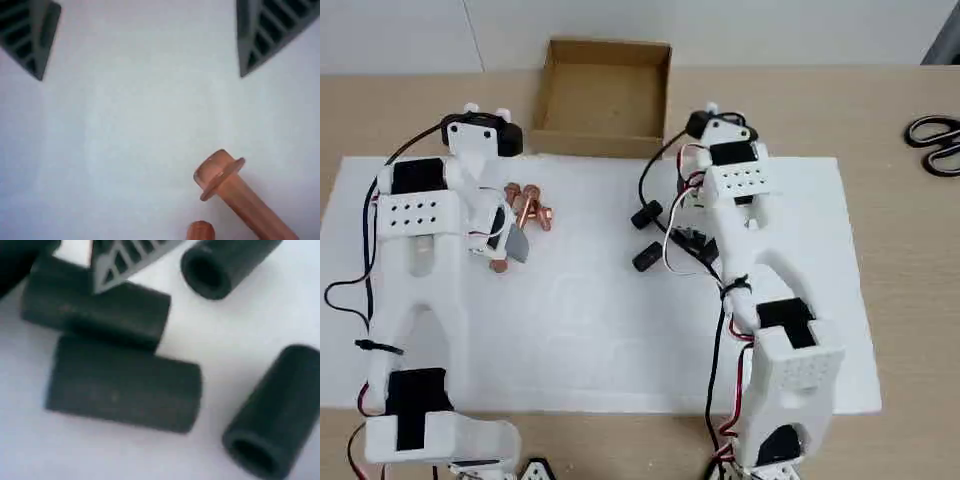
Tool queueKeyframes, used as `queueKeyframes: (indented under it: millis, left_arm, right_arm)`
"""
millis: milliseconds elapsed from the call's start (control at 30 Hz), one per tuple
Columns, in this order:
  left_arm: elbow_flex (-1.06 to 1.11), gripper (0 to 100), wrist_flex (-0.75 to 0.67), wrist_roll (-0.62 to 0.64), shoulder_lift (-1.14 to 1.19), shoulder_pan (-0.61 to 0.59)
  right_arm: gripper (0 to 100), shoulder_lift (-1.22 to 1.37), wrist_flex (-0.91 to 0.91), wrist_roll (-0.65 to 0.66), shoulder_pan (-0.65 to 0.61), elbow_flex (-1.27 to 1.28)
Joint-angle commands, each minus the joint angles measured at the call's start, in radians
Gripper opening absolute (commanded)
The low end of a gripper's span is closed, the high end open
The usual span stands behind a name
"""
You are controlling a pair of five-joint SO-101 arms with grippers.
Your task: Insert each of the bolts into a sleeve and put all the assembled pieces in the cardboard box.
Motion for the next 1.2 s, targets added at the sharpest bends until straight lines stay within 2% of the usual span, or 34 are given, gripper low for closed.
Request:
queueKeyframes:
  millis: [0,400,900,1167]
  left_arm:
    - [-0.035,24,0.014,-0.015,-0.006,0.003]
    - [-0.035,24,0.014,-0.029,-0.006,0.003]
    - [-0.035,24,0.014,-0.029,-0.006,0.003]
    - [-0.035,24,0.012,-0.029,-0.006,0.003]
  right_arm:
    - [20.8,0.002,-0.005,-0.02,0.002,-0.044]
    - [20.8,0.008,-0.002,-0.078,0.077,-0.038]
    - [20.8,0.012,0.074,-0.08,0.07,-0.038]
    - [20.8,0.131,0.064,-0.081,0.028,-0.034]
